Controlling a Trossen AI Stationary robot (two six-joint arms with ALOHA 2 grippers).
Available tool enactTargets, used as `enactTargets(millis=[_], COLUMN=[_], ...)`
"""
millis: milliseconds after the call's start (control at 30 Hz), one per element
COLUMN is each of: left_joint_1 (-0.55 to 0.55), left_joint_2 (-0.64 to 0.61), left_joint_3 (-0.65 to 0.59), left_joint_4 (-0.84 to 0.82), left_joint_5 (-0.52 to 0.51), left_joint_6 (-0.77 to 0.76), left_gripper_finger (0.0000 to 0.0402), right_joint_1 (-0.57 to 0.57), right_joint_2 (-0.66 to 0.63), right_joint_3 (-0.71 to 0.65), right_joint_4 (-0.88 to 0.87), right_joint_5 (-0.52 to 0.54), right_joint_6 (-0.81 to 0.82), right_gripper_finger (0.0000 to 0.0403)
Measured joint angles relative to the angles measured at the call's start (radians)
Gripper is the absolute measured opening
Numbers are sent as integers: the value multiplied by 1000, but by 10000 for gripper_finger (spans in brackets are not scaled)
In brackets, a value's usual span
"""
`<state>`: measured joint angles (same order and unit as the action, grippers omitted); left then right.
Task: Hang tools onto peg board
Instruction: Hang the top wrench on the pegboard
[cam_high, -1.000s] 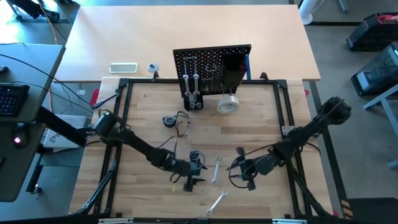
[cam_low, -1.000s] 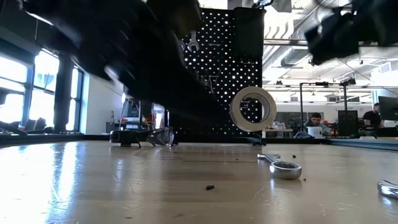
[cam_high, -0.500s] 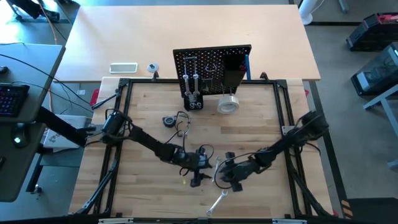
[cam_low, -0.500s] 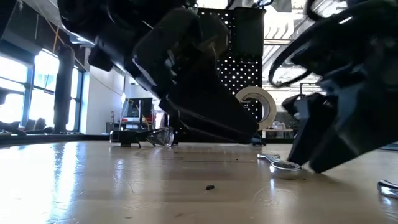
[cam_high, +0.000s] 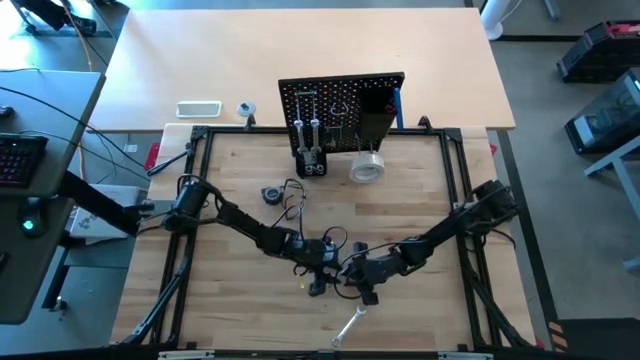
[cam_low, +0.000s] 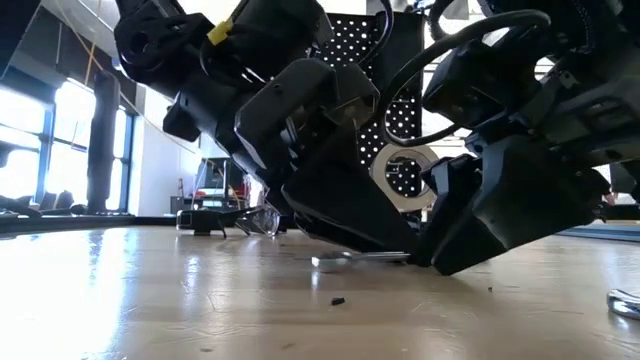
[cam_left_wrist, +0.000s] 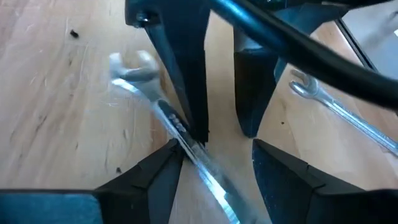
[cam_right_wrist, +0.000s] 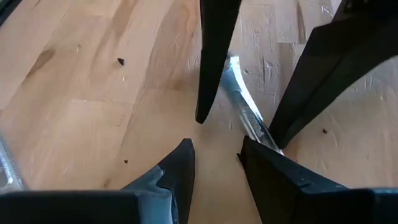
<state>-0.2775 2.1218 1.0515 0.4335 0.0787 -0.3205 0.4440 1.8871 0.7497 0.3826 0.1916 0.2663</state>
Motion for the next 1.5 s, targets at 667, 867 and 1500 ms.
enactTargets(millis=[667,867,1500], left_joint_1=[-6,-8,-106], left_joint_2=[-162,-196,-187], left_joint_3=[-4,-3,-3], left_joint_4=[-265,-339,-331], left_joint_5=[-88,-136,-147], left_joint_6=[184,193,140], left_gripper_finger=[186,186,186], right_joint_1=[13,-2,-92], right_joint_2=[-140,-170,-99], right_joint_3=[-3,-3,-6], right_joint_4=[44,-138,-85], right_joint_5=[43,141,-115], right_joint_6=[-100,-137,-377], right_gripper_finger=[135,135,135])
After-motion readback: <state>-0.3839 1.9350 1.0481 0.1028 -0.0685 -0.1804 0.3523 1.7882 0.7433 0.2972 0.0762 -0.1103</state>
